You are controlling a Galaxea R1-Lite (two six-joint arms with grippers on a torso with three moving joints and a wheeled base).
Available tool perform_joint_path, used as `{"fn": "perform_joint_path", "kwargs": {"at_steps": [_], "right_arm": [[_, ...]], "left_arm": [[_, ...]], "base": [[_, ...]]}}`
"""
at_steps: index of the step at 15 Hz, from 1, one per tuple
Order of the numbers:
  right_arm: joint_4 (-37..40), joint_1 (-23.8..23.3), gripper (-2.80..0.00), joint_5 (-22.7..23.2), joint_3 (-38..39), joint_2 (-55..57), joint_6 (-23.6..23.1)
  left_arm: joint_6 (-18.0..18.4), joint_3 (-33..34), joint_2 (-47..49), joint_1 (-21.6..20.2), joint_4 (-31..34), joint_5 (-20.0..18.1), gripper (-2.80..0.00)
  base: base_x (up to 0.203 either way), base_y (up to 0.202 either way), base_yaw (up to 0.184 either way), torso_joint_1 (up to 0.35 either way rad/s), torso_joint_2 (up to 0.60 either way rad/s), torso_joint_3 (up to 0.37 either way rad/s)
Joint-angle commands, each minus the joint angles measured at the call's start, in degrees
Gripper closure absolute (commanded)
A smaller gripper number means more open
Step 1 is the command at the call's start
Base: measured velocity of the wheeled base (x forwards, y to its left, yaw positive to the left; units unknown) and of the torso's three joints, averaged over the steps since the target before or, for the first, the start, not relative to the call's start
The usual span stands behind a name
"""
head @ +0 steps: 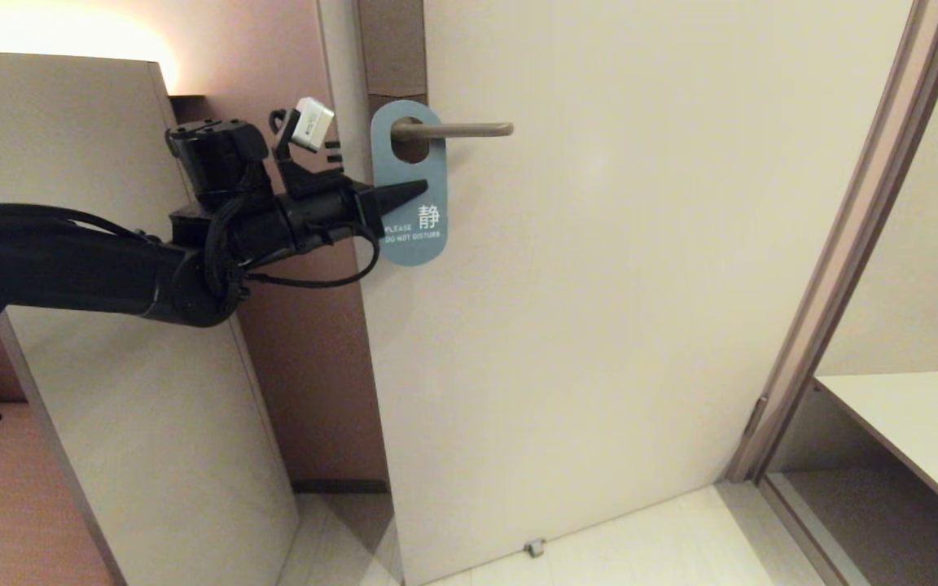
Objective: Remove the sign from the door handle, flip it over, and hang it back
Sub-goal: Take down the sign
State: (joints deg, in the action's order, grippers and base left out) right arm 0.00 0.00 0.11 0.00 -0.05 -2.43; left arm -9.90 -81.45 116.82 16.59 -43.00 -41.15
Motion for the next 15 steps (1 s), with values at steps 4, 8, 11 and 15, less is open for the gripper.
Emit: {"fn": "perform_joint_path", "kwargs": {"at_steps": [4, 8, 11, 15], "right_arm": [[0.0, 0.0, 0.0, 0.07, 0.0, 0.05, -0.04], [0.0, 0.0, 0.0, 0.07, 0.0, 0.05, -0.04], [0.0, 0.0, 0.0, 0.07, 0.0, 0.05, -0.04], [0.0, 0.0, 0.0, 0.07, 0.0, 0.05, -0.04]], "left_arm": [[0.04, -0.12, -0.45, 0.02, -0.25, 0.02, 0.0], [0.58, -0.03, -0.63, 0.28, -0.25, 0.89, 0.0], [0.74, -0.03, -0.97, 1.77, -0.16, 4.21, 0.0], [2.81, 0.23, -1.94, 3.57, 0.93, 9.1, 0.0]], "base": [[0.0, 0.0, 0.0, 0.0, 0.0, 0.0], [0.0, 0.0, 0.0, 0.0, 0.0, 0.0], [0.0, 0.0, 0.0, 0.0, 0.0, 0.0], [0.0, 0.0, 0.0, 0.0, 0.0, 0.0]]}}
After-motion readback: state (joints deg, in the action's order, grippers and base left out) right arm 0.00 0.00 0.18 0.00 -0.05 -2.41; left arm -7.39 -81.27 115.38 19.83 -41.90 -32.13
